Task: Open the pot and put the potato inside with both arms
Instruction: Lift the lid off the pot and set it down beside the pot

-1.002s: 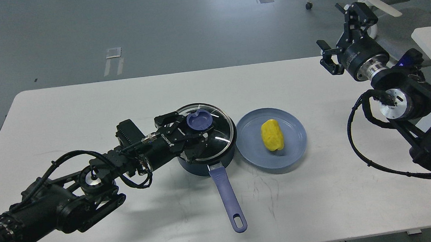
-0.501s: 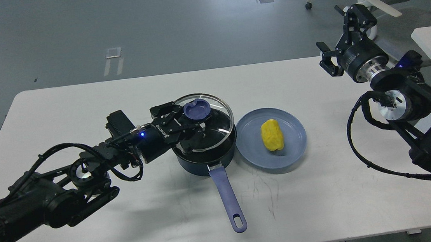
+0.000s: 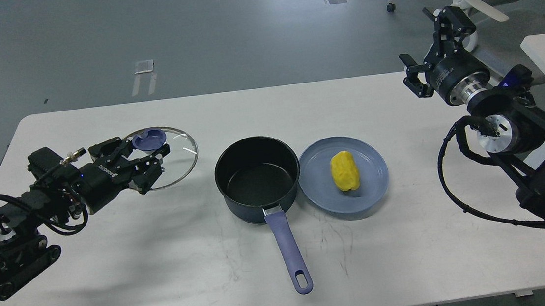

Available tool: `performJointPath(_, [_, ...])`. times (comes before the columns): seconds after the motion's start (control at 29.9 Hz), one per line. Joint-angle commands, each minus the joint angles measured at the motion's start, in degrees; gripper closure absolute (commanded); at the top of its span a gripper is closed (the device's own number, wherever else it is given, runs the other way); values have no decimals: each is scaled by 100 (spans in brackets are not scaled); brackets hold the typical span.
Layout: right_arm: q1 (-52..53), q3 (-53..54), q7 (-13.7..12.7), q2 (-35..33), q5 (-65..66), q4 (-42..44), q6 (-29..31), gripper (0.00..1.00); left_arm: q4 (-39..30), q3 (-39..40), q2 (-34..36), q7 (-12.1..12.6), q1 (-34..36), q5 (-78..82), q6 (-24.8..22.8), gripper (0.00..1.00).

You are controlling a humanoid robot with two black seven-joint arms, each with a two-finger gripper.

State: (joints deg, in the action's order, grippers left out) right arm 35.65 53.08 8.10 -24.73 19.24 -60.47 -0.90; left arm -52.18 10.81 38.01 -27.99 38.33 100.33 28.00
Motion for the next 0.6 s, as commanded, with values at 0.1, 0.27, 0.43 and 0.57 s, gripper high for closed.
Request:
performJointPath(0.1, [3,-26,-1,12,1,35,-6,0,463,-9,-189,-1,-423,-83,0,54])
performJointPath(0.27, [-14,-26,-1,-58,1,35,-6,0,630,-9,-355,-1,-467,-294,0,53])
performJointPath(0.43, [-93,-17,-1,-67,1,17,-6,0,771,0,-461,-1,-467,-461,0,42])
performJointPath(0.57, [-93,-17,-1,-67,1,9,-6,0,788,-9,-549,-1,-476,-584,0,38])
